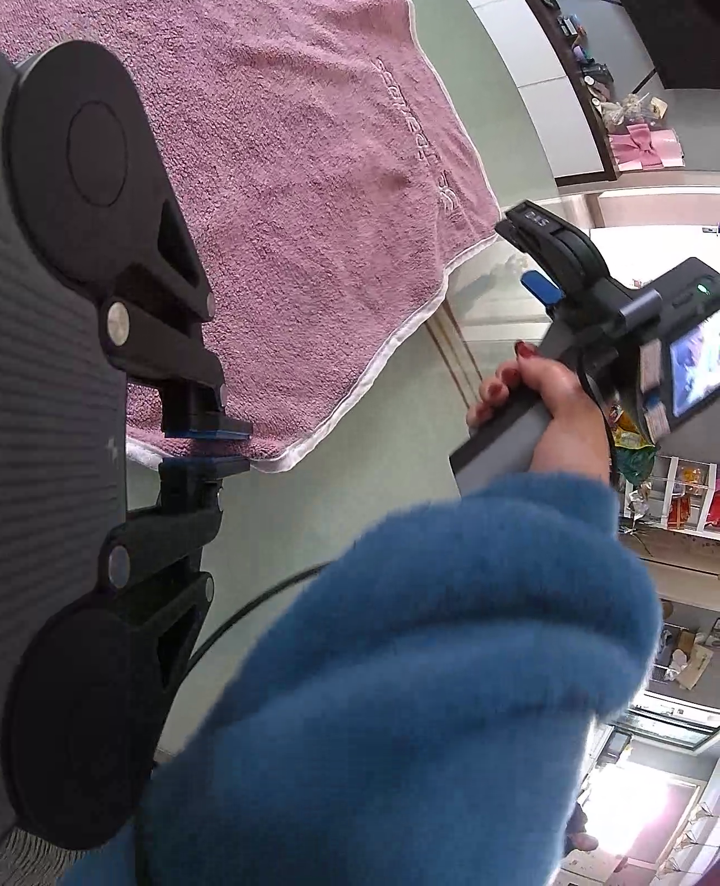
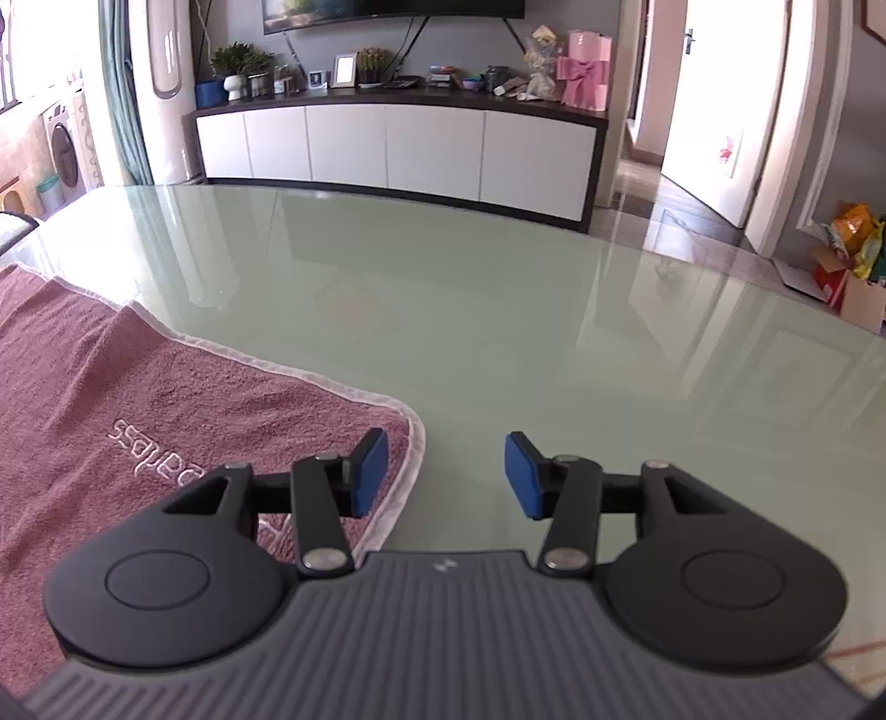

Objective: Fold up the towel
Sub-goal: 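Close the left tool on the towel edge while the right tool closes on its corner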

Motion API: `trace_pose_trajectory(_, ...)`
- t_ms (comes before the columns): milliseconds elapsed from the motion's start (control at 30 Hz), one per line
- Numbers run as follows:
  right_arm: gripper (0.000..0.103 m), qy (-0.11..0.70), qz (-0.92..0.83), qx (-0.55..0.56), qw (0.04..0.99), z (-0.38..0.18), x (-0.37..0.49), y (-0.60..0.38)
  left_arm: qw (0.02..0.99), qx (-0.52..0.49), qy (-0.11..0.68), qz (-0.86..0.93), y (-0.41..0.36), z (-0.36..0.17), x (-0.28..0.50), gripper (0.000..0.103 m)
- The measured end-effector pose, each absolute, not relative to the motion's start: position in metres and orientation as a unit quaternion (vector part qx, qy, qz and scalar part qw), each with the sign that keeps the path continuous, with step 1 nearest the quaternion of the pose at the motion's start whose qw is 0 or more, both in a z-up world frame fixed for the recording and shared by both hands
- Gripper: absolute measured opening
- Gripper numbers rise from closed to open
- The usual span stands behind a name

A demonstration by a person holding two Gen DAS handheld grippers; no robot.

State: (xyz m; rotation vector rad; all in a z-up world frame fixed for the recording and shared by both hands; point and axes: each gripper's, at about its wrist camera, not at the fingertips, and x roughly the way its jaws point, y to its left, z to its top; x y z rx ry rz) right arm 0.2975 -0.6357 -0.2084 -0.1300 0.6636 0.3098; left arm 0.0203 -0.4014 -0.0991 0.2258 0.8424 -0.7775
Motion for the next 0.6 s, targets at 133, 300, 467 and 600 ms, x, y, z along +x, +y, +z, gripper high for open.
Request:
trace_pose_trajectory(133, 0.047, 0.321, 0.166, -0.063, 0.93, -0.212, 0.301, -0.634, 0.835, 0.108, 0.393, -0.37, -0.402, -0.095, 0.016, 0.006)
trace_pose_trajectory(300, 0.045, 0.321, 0.185, -0.066, 0.926, -0.212, 0.301, -0.631, 0.835, 0.108, 0.39, -0.374, -0.402, -0.092, 0.001, 0.006)
trace_pose_trajectory(467, 0.027, 0.322, 0.199, -0.07, 0.923, -0.212, 0.298, -0.628, 0.835, 0.116, 0.384, -0.376, -0.401, -0.087, -0.018, 0.006)
trace_pose_trajectory(600, 0.012, 0.324, 0.203, -0.076, 0.921, -0.211, 0.297, -0.618, 0.834, 0.115, 0.386, -0.378, -0.401, -0.083, -0.032, 0.006)
